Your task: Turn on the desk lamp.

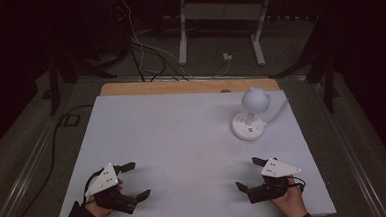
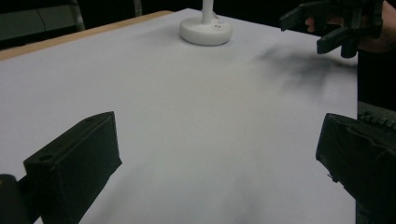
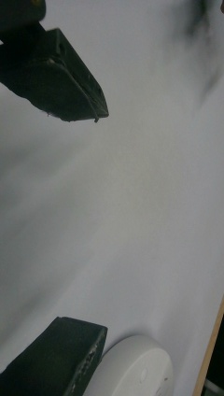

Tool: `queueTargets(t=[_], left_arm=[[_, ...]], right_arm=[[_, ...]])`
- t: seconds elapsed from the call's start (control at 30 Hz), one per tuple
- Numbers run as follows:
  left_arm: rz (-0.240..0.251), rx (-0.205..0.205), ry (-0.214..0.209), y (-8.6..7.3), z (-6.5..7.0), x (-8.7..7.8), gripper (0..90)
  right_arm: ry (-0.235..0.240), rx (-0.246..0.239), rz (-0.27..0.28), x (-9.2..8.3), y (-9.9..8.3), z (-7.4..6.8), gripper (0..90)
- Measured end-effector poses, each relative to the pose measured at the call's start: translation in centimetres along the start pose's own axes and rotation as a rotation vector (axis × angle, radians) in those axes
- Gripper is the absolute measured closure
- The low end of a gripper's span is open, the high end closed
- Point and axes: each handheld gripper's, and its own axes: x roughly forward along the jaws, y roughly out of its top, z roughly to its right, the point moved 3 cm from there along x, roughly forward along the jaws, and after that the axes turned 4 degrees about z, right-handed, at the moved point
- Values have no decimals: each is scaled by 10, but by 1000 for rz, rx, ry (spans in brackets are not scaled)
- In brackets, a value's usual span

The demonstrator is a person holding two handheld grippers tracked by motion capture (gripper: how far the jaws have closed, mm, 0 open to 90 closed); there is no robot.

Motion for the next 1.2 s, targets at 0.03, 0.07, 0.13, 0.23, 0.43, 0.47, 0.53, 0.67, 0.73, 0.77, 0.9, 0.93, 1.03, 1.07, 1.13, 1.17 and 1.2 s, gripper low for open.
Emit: queueTargets(t=[0.03, 0.07, 0.13, 0.23, 0.43, 0.47, 0.53, 0.67, 0.73, 0.77, 0.9, 0.93, 1.03, 1.07, 1.13, 1.17, 1.2], left_arm=[[-1, 0, -1, 0, 0, 0, 1], [-2, 1, -1, 0, 0, 0, 1], [-8, 3, 1, -1, 0, 0, 1], [-6, 4, 1, 0, 0, 1, 1], [1, -1, 0, 0, 0, 0, 1], [0, 1, 0, 0, 0, 0, 1], [-2, 3, -1, 0, 0, 0, 1], [-4, 3, 0, -1, 0, 1, 1], [0, 0, 0, 0, 0, 1, 1], [3, -3, -2, 0, 0, 1, 1], [-3, 3, 2, 0, 0, 0, 1], [2, 2, 1, 0, 0, 0, 1], [-2, 4, 2, 0, 0, 0, 1], [-3, 4, 2, 0, 0, 1, 1], [0, 3, 0, 0, 0, 1, 1], [1, 2, 0, 0, 0, 0, 1], [-1, 5, 0, 0, 0, 0, 1]], right_arm=[[9, 9, -3, 0, 1, 0, 0], [9, 9, -3, 0, 1, 0, 0], [3, 12, -7, 0, 2, -1, 0], [-10, 33, -6, -2, 8, -5, 0], [-36, 40, 26, -6, 20, -8, 0], [-44, 44, 26, -7, 21, -8, 0], [-61, 55, 31, -8, 24, -7, 0], [-75, 55, 43, -9, 28, -5, 0], [-79, 63, 53, -9, 31, -4, 0], [-91, 60, 65, -10, 34, -3, 0], [-98, 67, 70, -9, 39, -2, 0], [-99, 71, 76, -9, 40, -2, 0], [-112, 76, 89, -8, 43, -1, 0], [-112, 76, 89, -8, 43, -1, 0], [-126, 76, 99, -8, 47, 1, 0], [-126, 76, 99, -8, 47, 1, 0], [-126, 77, 99, -8, 48, 2, 0]])
